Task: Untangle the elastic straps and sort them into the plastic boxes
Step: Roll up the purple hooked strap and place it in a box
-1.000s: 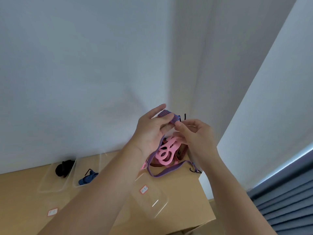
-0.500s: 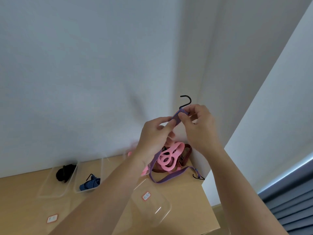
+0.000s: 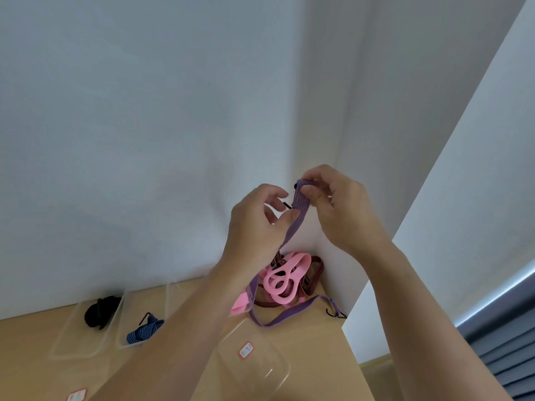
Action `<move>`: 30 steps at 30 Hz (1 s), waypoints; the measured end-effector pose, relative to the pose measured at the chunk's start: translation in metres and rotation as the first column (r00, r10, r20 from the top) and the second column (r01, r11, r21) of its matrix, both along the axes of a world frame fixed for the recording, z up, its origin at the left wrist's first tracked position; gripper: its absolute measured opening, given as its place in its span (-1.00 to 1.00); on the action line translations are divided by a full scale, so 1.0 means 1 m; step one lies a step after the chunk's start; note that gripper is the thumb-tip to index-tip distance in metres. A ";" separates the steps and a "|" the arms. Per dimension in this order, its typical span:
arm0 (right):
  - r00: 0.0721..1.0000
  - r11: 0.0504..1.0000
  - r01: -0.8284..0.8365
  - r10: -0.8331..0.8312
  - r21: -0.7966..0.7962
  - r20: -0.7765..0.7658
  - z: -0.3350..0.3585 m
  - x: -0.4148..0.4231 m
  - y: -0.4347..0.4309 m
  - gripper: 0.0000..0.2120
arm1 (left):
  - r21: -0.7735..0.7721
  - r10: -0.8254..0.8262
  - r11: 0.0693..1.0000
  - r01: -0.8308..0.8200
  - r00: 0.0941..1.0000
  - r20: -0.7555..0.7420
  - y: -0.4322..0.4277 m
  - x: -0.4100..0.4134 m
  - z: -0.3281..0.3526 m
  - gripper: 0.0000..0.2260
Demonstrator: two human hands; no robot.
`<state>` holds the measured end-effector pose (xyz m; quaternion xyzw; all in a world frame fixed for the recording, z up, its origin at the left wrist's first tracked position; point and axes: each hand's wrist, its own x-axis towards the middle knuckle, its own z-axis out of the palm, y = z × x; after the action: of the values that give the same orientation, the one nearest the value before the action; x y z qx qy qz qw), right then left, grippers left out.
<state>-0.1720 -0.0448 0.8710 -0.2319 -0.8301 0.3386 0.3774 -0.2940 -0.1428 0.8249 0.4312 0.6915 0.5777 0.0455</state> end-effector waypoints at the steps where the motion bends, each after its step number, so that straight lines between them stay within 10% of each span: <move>1: 1.000 1.000 -0.001 0.001 -0.016 -0.011 0.001 0.000 0.002 -0.84 | 0.022 0.014 1.000 -0.014 1.000 0.009 0.001 0.001 0.000 -0.70; 9: 0.984 0.955 -0.058 0.006 -0.292 -0.177 0.006 -0.007 0.008 -0.85 | 0.076 -0.154 0.988 0.137 0.940 0.304 0.000 0.002 0.002 -0.71; 30: 0.922 0.657 -0.214 -0.109 -0.723 -0.372 -0.002 -0.011 0.007 -0.92 | 0.243 0.051 0.970 0.007 0.971 -0.232 -0.006 -0.015 -0.001 -0.74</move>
<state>-0.1835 -0.0375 0.8689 -0.2712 -0.5310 0.7005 0.3920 -0.3087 -0.1488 0.8239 0.4915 0.6212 0.6026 -0.0967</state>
